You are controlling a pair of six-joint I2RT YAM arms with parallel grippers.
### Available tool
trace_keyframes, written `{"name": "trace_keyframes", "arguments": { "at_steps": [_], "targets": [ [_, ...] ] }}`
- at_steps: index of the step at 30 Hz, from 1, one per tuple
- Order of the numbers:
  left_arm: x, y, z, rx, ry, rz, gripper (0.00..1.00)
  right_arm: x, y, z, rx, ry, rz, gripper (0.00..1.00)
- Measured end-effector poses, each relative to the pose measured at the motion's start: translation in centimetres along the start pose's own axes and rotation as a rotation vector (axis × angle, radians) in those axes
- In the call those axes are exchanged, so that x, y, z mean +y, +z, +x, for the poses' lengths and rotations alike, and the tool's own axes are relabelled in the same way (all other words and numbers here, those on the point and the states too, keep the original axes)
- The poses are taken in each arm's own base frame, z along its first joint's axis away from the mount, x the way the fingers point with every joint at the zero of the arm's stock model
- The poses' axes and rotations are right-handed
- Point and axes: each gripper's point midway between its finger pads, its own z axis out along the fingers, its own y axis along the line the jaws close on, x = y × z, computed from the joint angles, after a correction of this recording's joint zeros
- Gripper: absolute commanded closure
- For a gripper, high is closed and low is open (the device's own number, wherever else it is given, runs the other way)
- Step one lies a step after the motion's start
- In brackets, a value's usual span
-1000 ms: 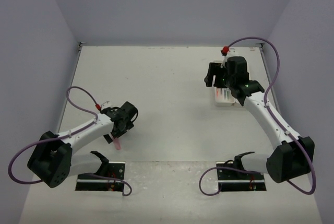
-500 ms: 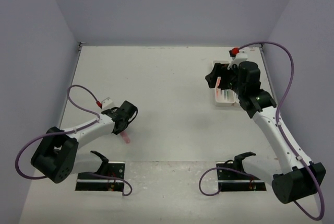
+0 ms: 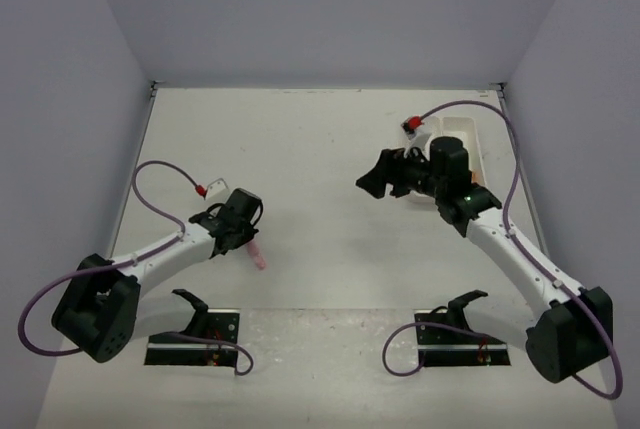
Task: Sort the stationery into containers
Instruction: Pick up the pen from the center of the board.
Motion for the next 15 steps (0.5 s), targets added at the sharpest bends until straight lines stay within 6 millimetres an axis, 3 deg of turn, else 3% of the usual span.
{"name": "trace_keyframes", "arguments": {
  "at_steps": [4,7,10,15],
  "targets": [
    [-1.6,-1.5,-0.7,-0.019,0.026,0.099,1.0,3.6,3.2,5.2,0.151,0.025,-0.154,0.23],
    [-3.6,-3.3,-1.4,-0.041,0.056,0.196,1.0,5.9,4.3,8.0,0.222,0.05,-0.26,0.22],
    [-6.0,-5.2,-2.4,-0.067,0.085,0.297,1.0,7.3,4.8,9.5,0.243,0.078,-0.331,0.22],
    [-9.3,-8.3,-3.6,-0.106,0.141,0.446,1.0,10.3,5.2,9.7,0.23,0.072,-0.438,0.23]
  ]
}}
